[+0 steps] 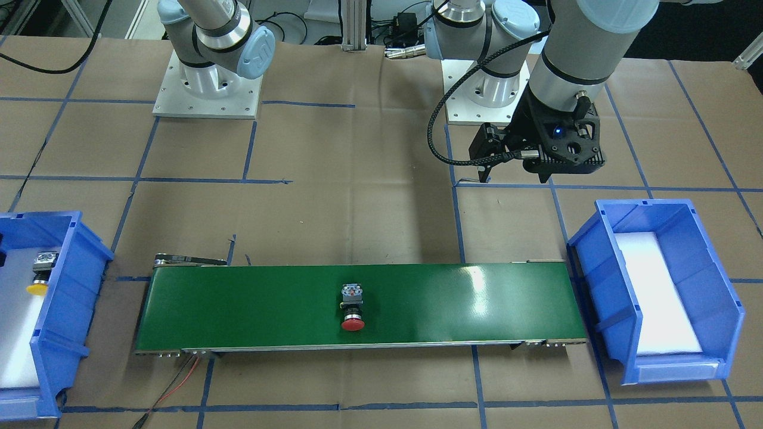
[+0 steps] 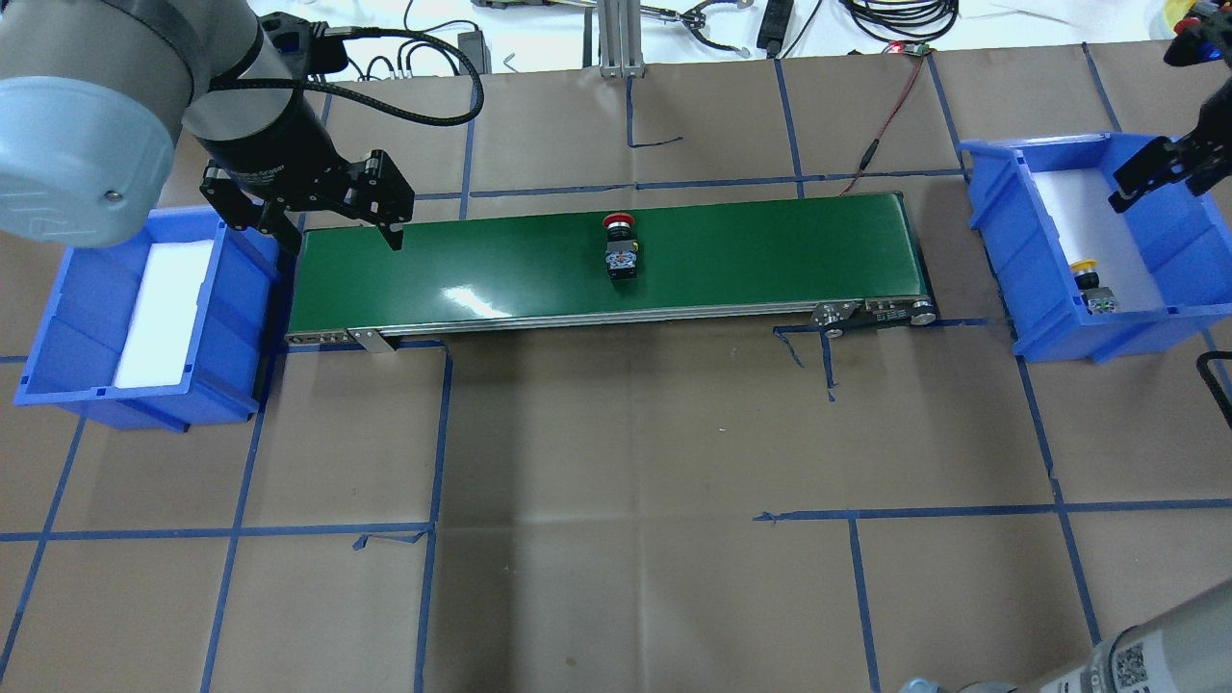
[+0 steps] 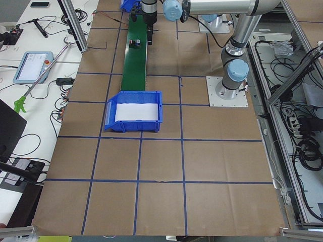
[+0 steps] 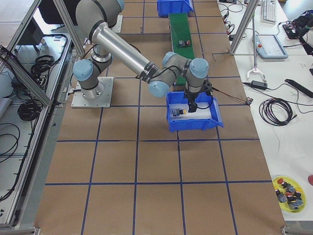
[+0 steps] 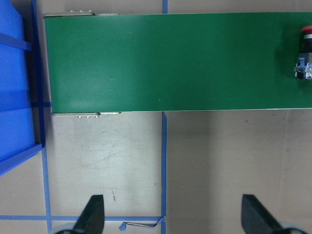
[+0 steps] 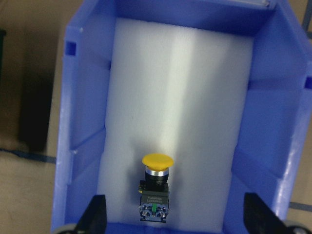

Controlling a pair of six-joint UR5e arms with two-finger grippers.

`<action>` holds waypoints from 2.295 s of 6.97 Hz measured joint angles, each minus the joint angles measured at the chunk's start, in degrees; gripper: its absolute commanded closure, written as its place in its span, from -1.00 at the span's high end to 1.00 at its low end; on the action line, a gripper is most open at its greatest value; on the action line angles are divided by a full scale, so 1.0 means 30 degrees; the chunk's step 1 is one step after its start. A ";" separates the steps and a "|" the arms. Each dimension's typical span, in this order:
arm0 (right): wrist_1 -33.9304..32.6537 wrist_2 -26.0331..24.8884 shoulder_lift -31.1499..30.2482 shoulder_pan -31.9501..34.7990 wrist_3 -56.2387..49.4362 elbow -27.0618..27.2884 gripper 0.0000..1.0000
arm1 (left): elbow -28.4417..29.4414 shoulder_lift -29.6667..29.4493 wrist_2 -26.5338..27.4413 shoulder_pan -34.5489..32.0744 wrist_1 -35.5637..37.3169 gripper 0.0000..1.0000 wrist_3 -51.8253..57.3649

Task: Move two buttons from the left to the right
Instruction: 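Release the yellow button in the bin and raise the right gripper, then move the right gripper to the red button on the belt and grasp it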

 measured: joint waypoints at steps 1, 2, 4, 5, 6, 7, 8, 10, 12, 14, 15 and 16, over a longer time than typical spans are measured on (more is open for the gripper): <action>0.1137 -0.0041 -0.0463 0.0528 0.1538 -0.1267 0.99 | 0.0000 0.0002 -0.0006 0.0000 0.0000 1.00 -0.0001; 0.2491 -0.0111 -0.0633 0.1239 0.3176 -0.2327 0.99 | 0.0000 0.0001 -0.0002 -0.0001 0.0000 1.00 -0.0007; 0.4609 -0.0161 -0.0628 0.3447 0.6552 -0.3071 0.99 | 0.0000 -0.0001 0.0016 0.0000 0.0001 1.00 -0.0026; 0.4951 -0.0189 -0.0646 0.4744 0.8025 -0.3112 0.99 | 0.0000 -0.0002 0.0012 0.0000 0.0000 1.00 -0.0037; 0.5068 -0.0265 -0.0700 0.5934 0.9406 -0.3088 0.99 | 0.0005 -0.0002 0.0006 0.0000 0.0000 1.00 -0.0049; 0.5106 -0.0438 -0.0751 0.7023 1.0626 -0.3065 0.99 | 0.0018 -0.0002 0.0013 0.0001 0.0001 1.00 -0.0055; 0.5119 -0.0609 -0.0766 0.7953 1.1686 -0.3048 0.99 | 0.0023 -0.0008 0.0017 0.0000 0.0000 1.00 -0.0058; 0.5018 -0.0711 -0.0751 0.9484 1.3785 -0.3024 0.98 | 0.0039 -0.0008 0.0013 0.0000 0.0000 1.00 -0.0059; 0.4772 -0.0698 -0.0670 1.0266 1.4660 -0.2954 0.98 | 0.0053 -0.0002 0.0014 0.0000 0.0000 1.00 -0.0059; 0.3970 -0.0620 -0.0753 1.0580 1.4782 -0.2221 0.98 | 0.0040 -0.0011 0.0013 0.0000 0.0001 1.00 -0.0060; 0.2933 -0.0624 -0.0837 1.0685 1.4809 -0.1582 0.98 | 0.0032 -0.0010 0.0007 0.0000 0.0000 1.00 -0.0059; 0.2046 -0.0636 -0.0917 1.0737 1.4837 -0.0968 0.98 | 0.0031 -0.0006 0.0013 0.0000 0.0001 1.00 -0.0059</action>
